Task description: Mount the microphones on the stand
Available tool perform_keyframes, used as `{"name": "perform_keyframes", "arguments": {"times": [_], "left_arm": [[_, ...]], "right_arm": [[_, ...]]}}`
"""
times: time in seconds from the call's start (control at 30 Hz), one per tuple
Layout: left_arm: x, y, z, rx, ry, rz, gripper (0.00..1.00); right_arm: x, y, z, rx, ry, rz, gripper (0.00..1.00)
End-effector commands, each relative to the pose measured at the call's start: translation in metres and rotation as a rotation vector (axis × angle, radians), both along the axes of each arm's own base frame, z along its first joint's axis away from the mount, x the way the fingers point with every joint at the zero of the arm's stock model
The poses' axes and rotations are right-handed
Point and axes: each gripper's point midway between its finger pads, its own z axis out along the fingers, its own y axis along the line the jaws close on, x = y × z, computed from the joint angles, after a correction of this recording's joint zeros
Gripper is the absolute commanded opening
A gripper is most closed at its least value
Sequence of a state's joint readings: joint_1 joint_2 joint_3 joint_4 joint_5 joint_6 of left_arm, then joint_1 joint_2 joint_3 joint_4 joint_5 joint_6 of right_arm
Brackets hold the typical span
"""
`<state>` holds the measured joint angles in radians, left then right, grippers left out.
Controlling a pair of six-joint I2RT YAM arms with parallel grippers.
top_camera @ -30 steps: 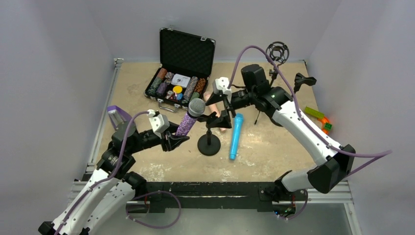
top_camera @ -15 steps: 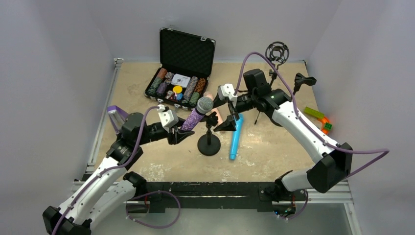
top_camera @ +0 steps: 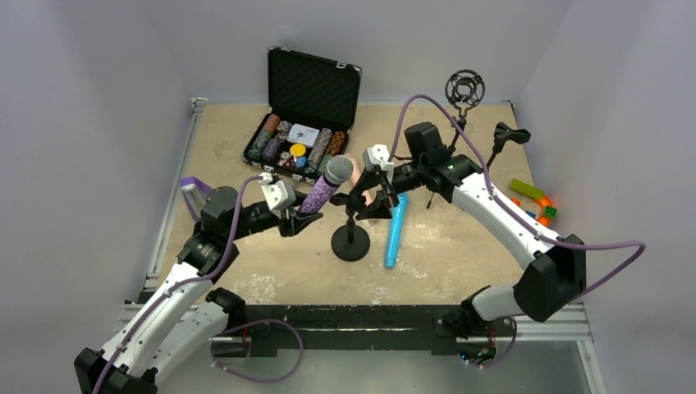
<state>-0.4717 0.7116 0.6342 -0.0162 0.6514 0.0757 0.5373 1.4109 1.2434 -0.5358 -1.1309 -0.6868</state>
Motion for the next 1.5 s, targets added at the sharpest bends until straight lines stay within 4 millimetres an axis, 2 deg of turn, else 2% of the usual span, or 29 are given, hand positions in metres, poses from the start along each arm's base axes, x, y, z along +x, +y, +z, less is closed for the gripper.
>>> {"name": "perform_keyframes", "arguments": {"times": [0.0, 0.1, 0.27, 0.5, 0.8, 0.93, 1.03, 1.27, 1.4, 1.47], "left_arm": [[0.003, -0.003, 0.037, -0.049, -0.144, -0.023, 0.0], [0.001, -0.008, 0.031, -0.042, -0.153, -0.066, 0.0], [0.003, -0.012, 0.026, -0.067, -0.153, -0.075, 0.0], [0.009, -0.019, 0.019, -0.091, -0.135, -0.099, 0.0], [0.017, -0.034, -0.004, -0.128, -0.037, -0.136, 0.0], [0.015, -0.037, -0.013, -0.146, 0.0, -0.14, 0.0], [0.013, -0.039, -0.013, -0.145, 0.021, -0.141, 0.0], [0.013, -0.031, -0.015, -0.083, 0.042, -0.098, 0.0], [0.012, -0.029, -0.017, -0.057, 0.059, -0.092, 0.0], [0.012, -0.029, -0.017, -0.056, 0.065, -0.095, 0.0]], "right_arm": [[-0.004, 0.004, 0.014, 0.052, -0.008, 0.03, 0.54], [-0.004, 0.004, 0.015, 0.051, 0.004, 0.03, 0.39], [-0.006, 0.005, 0.013, 0.053, 0.02, 0.038, 0.24], [-0.01, 0.005, 0.01, 0.061, 0.066, 0.062, 0.16], [-0.016, 0.004, 0.008, 0.076, 0.09, 0.085, 0.15], [-0.015, 0.004, 0.007, 0.073, 0.084, 0.076, 0.17], [-0.013, 0.004, 0.004, 0.063, 0.087, 0.066, 0.23], [-0.013, 0.002, 0.005, 0.06, 0.067, 0.053, 0.6], [-0.011, 0.002, 0.003, 0.057, 0.065, 0.048, 0.64], [-0.011, 0.003, 0.003, 0.057, 0.07, 0.049, 0.57]]}}
